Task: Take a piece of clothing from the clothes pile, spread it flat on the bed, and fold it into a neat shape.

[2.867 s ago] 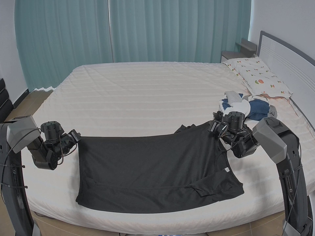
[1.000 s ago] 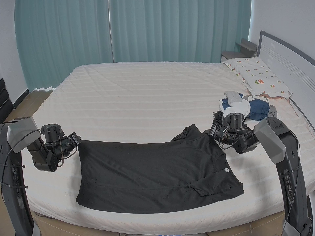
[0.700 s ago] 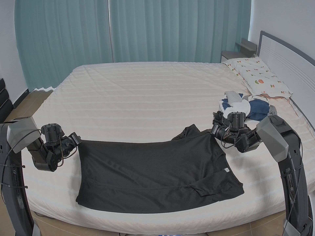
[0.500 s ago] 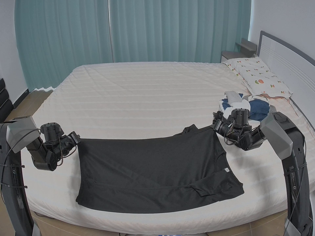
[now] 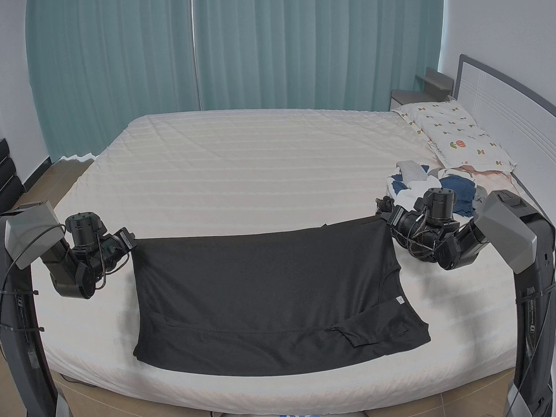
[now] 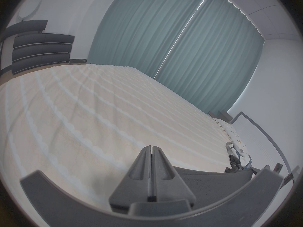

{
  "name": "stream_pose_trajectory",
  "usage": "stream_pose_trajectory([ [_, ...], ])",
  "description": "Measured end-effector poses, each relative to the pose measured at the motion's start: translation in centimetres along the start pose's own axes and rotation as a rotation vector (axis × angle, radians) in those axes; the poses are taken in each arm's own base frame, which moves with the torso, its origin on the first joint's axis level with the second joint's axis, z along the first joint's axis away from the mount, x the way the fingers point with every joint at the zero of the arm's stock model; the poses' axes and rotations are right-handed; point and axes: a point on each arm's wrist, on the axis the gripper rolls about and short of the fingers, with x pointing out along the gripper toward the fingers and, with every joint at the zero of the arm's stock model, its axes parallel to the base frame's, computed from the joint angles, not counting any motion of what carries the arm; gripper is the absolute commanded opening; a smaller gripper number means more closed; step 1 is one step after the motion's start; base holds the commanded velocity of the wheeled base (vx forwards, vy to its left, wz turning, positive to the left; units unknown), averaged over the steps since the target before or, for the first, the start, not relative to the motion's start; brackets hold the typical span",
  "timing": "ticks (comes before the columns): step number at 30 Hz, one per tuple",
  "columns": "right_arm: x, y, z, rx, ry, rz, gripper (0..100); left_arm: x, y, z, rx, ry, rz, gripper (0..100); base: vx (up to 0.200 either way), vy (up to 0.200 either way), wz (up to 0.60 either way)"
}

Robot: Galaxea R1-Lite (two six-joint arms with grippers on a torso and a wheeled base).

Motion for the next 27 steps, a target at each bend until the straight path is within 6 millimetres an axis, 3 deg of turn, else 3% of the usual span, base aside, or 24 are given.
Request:
stream_pose_trajectory([
  [27,-5.3,-1.1,-2.2,-0.037,0.176,-0.019,0,-2.6,0.2,-2.2,0.157,0.014,-0.009,0,0.0,0.0,0.0],
])
